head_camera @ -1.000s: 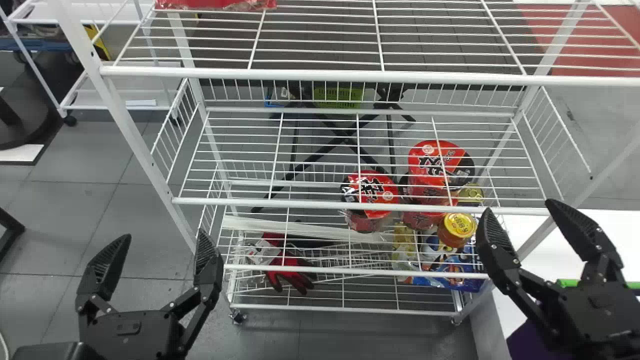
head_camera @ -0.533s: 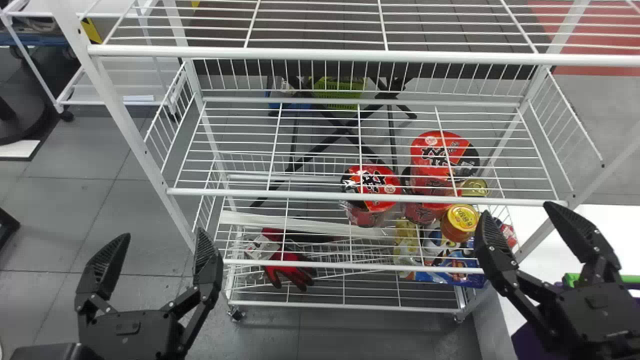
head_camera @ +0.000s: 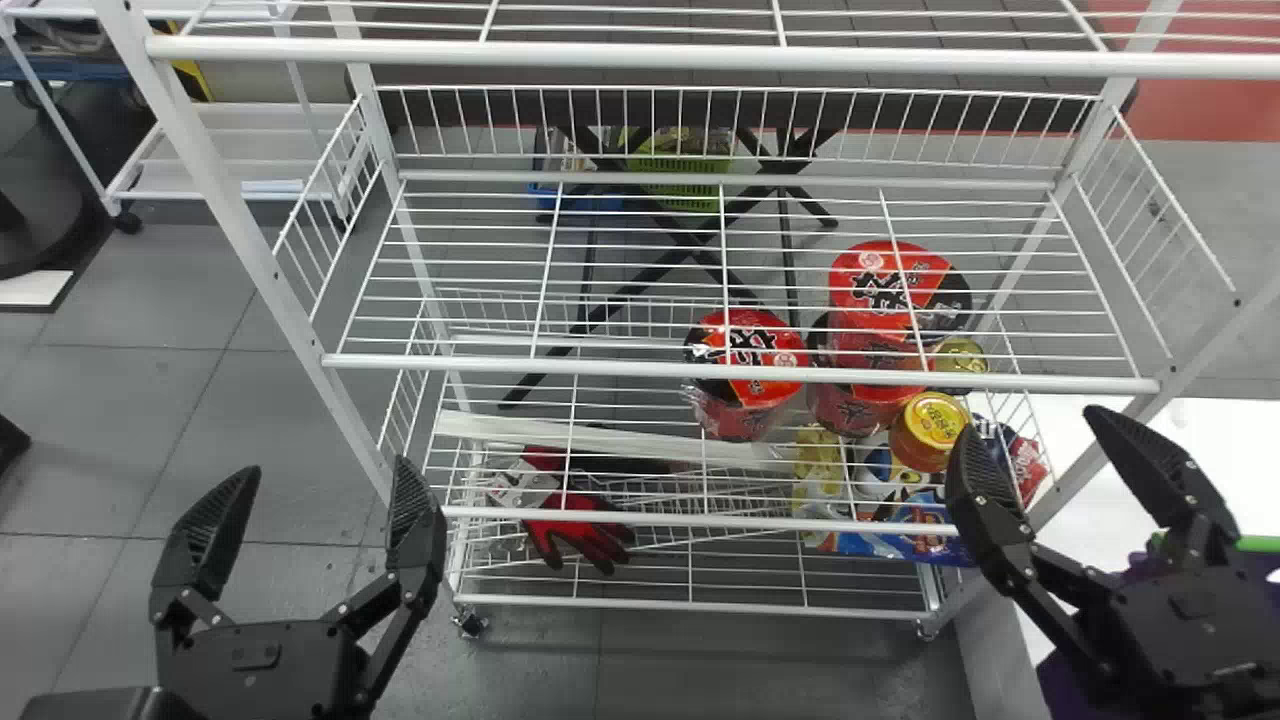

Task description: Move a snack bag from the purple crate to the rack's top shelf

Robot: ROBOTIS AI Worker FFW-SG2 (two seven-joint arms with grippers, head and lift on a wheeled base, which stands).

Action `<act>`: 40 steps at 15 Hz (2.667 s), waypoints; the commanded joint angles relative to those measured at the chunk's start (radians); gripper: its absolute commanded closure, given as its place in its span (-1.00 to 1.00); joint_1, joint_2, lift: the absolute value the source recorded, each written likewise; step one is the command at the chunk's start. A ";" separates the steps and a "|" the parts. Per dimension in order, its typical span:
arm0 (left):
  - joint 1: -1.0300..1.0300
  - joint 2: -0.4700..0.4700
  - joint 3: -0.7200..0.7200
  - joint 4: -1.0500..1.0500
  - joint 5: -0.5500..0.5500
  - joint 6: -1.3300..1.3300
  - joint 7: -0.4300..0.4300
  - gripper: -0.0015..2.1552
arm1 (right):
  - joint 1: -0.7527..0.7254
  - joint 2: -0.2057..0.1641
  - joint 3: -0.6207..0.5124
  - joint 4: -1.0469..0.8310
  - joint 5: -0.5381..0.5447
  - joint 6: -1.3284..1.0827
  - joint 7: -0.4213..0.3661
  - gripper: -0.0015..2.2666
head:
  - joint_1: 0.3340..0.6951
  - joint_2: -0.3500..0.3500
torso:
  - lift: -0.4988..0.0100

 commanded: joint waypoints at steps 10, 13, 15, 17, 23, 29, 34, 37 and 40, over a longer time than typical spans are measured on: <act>0.001 -0.003 0.000 0.002 0.000 0.003 0.001 -0.87 | -0.007 -0.001 0.002 0.007 -0.002 0.003 0.004 -0.84 | 1.00 0.05 | -0.68; 0.001 -0.003 0.000 0.002 0.000 0.000 0.001 -0.87 | -0.006 -0.001 0.002 0.009 -0.002 0.003 0.004 -0.84 | 1.00 0.05 | -0.73; 0.001 -0.003 -0.002 0.002 0.000 0.000 0.001 -0.87 | -0.006 0.001 0.002 0.009 -0.002 0.006 0.004 -0.84 | 1.00 0.05 | -0.76; 0.001 -0.003 0.000 0.000 0.000 -0.004 0.001 -0.87 | -0.006 0.001 0.002 0.009 -0.002 0.006 0.004 -0.84 | 1.00 0.05 | -0.79; 0.005 -0.003 0.000 0.004 0.000 -0.022 0.001 -0.87 | -0.006 0.002 -0.026 -0.024 -0.040 0.080 0.059 -0.84 | 1.00 0.07 | -0.81; 0.011 -0.003 0.000 0.013 0.000 -0.025 0.001 -0.87 | 0.010 0.010 -0.173 -0.312 -0.018 0.669 0.004 -0.83 | 1.00 0.04 | -0.81; 0.002 -0.003 0.002 0.047 0.000 -0.037 0.001 -0.87 | -0.093 0.094 -0.532 -0.450 -0.110 1.374 0.010 -0.83 | 1.00 -0.50 | -0.81; -0.004 -0.003 -0.006 0.073 -0.008 -0.056 -0.005 -0.87 | -0.274 0.200 -0.821 -0.442 -0.173 1.703 0.244 -0.83 | 1.00 -0.81 | -0.81; -0.024 0.006 -0.003 0.093 -0.008 -0.056 -0.011 -0.87 | -0.343 0.142 -1.040 -0.386 -0.160 1.781 0.374 -0.83 | 1.00 -1.00 | -0.81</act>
